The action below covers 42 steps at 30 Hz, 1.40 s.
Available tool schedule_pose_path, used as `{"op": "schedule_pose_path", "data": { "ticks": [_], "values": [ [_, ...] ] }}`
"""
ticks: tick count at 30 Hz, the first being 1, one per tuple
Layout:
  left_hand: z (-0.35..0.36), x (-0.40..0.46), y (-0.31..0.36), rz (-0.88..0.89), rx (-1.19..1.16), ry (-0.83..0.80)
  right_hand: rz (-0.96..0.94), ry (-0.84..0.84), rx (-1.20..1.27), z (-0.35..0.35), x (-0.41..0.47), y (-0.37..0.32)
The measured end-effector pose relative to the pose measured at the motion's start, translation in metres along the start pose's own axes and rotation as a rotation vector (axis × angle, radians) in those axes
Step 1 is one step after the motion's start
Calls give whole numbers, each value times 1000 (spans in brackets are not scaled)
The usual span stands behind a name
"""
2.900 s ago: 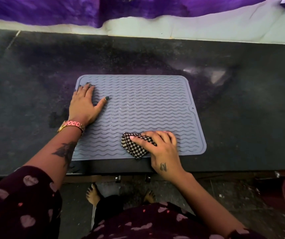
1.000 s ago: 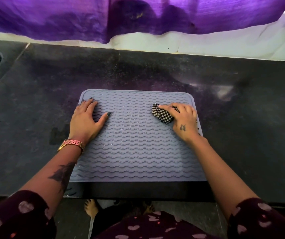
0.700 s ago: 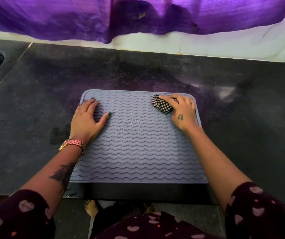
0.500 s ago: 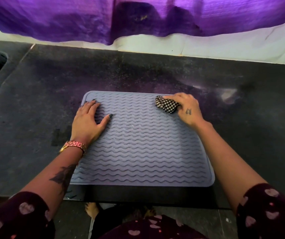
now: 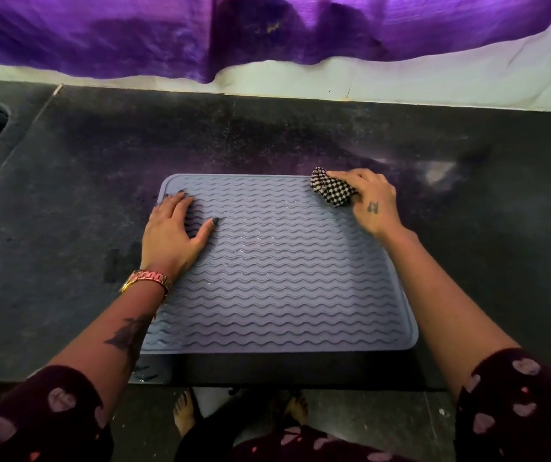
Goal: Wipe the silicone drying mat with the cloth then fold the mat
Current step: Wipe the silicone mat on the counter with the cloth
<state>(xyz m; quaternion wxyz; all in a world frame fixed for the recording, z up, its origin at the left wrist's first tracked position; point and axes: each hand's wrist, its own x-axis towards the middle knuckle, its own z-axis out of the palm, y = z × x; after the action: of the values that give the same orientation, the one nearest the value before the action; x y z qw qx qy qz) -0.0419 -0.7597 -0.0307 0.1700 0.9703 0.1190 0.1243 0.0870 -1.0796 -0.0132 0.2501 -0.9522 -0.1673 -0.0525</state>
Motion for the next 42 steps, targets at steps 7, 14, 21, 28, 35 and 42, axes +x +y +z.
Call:
{"op": "schedule_pose_path", "data": {
  "ticks": [7,14,21,28,35,42],
  "values": [
    [-1,1,-1,20,2,-41,61,20,-127,9,-44,-10],
    [-2,2,-3,48,-5,-59,70,120,-158,5,-95,-25],
    [-2,-1,-5,78,-56,-83,106,52,-128,-3,-101,-30],
    [-3,-8,-7,34,-242,-26,175,138,-247,2,-155,-31],
    [-11,-12,-16,28,-427,-79,205,189,-245,-9,-172,-46],
    [-23,-17,-35,133,-423,-187,264,248,-179,-4,-184,-56]
  ]
}}
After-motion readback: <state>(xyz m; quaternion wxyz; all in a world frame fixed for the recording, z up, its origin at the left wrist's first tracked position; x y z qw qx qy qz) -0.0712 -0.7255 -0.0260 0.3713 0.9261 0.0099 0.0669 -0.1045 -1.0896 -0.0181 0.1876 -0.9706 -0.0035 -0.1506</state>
